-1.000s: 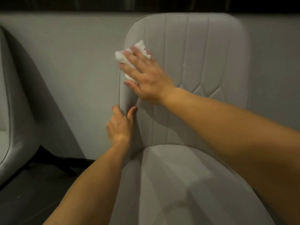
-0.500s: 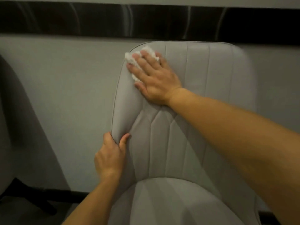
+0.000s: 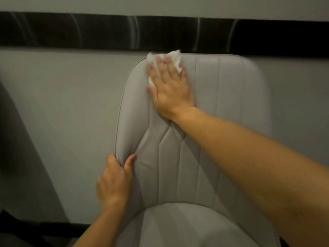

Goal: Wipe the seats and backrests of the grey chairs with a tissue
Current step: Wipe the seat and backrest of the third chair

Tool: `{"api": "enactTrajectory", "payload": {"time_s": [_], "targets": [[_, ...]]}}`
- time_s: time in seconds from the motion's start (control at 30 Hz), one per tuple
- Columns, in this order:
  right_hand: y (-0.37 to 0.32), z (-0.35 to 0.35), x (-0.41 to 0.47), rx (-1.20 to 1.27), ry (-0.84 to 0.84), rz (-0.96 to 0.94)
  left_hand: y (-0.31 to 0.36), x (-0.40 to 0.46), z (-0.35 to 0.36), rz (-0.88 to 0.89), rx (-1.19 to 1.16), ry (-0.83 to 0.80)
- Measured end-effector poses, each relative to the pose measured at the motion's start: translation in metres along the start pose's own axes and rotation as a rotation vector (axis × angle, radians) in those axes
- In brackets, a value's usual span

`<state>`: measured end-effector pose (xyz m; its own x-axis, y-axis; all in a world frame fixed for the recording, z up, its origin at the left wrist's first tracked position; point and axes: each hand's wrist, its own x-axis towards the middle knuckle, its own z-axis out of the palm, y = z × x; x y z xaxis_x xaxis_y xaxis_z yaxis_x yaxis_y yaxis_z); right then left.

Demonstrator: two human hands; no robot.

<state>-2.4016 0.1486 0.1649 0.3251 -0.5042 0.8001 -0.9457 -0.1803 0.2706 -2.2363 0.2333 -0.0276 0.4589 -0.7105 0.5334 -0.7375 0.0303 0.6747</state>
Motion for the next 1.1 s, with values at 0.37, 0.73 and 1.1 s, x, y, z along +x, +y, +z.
{"api": "enactTrajectory", "payload": {"time_s": [0.37,0.73,1.1], "targets": [[0.143,-0.041,-0.041,-0.252,-0.101,0.164,0.001,-0.001,-0.002,-0.032,-0.017,-0.012],[0.053,-0.014,-0.025,0.090,0.019,0.335,0.003,0.000,-0.004,-0.004,-0.001,-0.023],[-0.062,0.009,-0.066,-0.006,-0.088,-0.307,0.000,0.000,-0.003,0.029,-0.023,-0.032]]}}
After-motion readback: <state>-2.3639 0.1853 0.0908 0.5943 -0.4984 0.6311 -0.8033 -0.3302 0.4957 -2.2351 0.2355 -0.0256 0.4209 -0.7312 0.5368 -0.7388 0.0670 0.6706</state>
